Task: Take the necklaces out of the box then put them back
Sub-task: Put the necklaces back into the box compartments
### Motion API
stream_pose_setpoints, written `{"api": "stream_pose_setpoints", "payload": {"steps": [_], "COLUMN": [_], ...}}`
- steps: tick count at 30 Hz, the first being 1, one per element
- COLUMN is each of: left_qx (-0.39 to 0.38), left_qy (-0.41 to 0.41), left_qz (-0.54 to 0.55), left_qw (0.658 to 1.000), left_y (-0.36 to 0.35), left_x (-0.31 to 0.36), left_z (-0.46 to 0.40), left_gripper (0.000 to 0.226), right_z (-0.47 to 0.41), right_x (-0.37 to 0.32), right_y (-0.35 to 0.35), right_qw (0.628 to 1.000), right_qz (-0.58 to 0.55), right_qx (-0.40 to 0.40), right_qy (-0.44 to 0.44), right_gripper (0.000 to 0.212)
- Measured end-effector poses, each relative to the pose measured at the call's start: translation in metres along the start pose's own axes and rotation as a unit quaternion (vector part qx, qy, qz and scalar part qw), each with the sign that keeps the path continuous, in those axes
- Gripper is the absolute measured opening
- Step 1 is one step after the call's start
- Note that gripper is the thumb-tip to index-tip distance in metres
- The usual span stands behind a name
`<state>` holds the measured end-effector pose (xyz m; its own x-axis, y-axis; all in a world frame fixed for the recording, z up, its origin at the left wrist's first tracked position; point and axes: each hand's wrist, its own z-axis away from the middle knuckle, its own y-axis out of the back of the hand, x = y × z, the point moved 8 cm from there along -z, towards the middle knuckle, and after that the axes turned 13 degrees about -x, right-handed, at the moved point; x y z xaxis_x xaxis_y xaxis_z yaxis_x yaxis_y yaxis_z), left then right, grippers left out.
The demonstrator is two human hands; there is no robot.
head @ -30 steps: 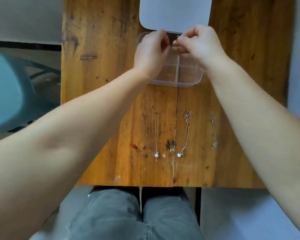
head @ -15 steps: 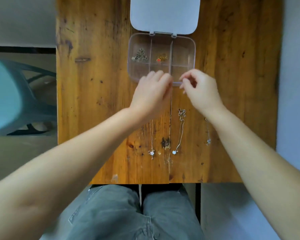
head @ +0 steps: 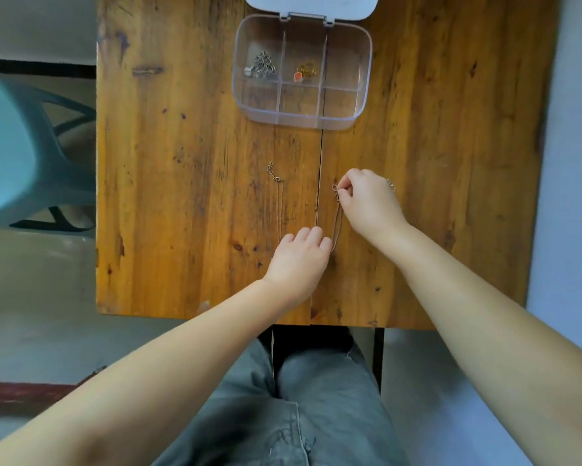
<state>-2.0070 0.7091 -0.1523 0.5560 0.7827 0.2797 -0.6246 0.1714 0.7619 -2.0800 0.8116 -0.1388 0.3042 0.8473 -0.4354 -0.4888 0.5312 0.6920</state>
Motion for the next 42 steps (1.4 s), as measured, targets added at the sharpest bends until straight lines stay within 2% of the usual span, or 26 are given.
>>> {"api": "stream_pose_setpoints", "payload": {"steps": [2, 4, 8, 11, 13, 16, 19, 22, 27, 29, 33, 36, 39, 40, 42], "left_qx": [0.007, 0.029, 0.157, 0.262, 0.301, 0.314, 0.276, 0.240, 0.237, 0.250, 0.279, 0.223, 0.109, 0.067, 0.017], "left_qy": [-0.022, -0.028, 0.021, 0.050, 0.065, 0.075, 0.092, 0.082, 0.053, 0.049, -0.008, -0.084, -0.157, -0.168, -0.164], "left_qz": [0.045, 0.138, 0.339, 0.383, 0.371, 0.313, 0.185, 0.087, 0.045, 0.043, 0.056, 0.087, 0.095, 0.085, 0.078], "left_qw": [0.999, 0.990, 0.927, 0.884, 0.876, 0.893, 0.939, 0.963, 0.969, 0.966, 0.959, 0.967, 0.977, 0.980, 0.983], "left_y": [0.007, 0.020, 0.075, 0.125, 0.154, 0.180, 0.185, 0.182, 0.179, 0.179, 0.173, 0.142, 0.089, 0.069, 0.040], "left_x": [-0.002, -0.011, -0.060, -0.103, -0.128, -0.157, -0.176, -0.177, -0.170, -0.166, -0.130, -0.070, 0.001, 0.022, 0.052], "left_z": [0.001, 0.005, 0.016, 0.018, 0.014, -0.002, -0.024, -0.038, -0.034, -0.027, -0.012, -0.014, -0.019, -0.021, -0.026], "left_gripper": [0.015, 0.010, 0.007, 0.007, 0.006, 0.008, 0.015, 0.018, 0.020, 0.017, 0.014, 0.014, 0.016, 0.020, 0.028], "right_z": [0.004, 0.011, 0.014, -0.002, -0.020, -0.052, -0.083, -0.104, -0.105, -0.096, -0.058, -0.022, 0.008, 0.017, 0.028], "right_x": [0.008, 0.005, -0.027, -0.064, -0.088, -0.115, -0.128, -0.127, -0.118, -0.110, -0.054, 0.015, 0.070, 0.081, 0.091], "right_y": [0.006, 0.016, 0.054, 0.072, 0.083, 0.092, 0.081, 0.069, 0.064, 0.076, 0.111, 0.108, 0.069, 0.055, 0.036], "right_qw": [0.991, 0.957, 0.898, 0.810, 0.786, 0.825, 0.875, 0.930, 0.964, 0.973, 0.964, 0.969, 0.981, 0.982, 0.984], "right_qz": [-0.127, -0.281, -0.429, -0.565, -0.596, -0.548, -0.474, -0.363, -0.262, -0.225, -0.258, -0.228, -0.127, -0.092, -0.076], "right_qx": [-0.033, -0.069, -0.081, -0.121, -0.118, -0.063, -0.041, -0.032, -0.039, -0.018, 0.057, 0.068, -0.015, -0.037, -0.030], "right_qy": [-0.019, -0.015, 0.059, 0.098, 0.116, 0.118, 0.093, 0.056, 0.034, 0.044, 0.017, -0.064, -0.147, -0.162, -0.159], "right_gripper": [0.013, 0.011, 0.010, 0.011, 0.011, 0.011, 0.013, 0.017, 0.010, 0.017, 0.016, 0.015, 0.012, 0.011, 0.020]}}
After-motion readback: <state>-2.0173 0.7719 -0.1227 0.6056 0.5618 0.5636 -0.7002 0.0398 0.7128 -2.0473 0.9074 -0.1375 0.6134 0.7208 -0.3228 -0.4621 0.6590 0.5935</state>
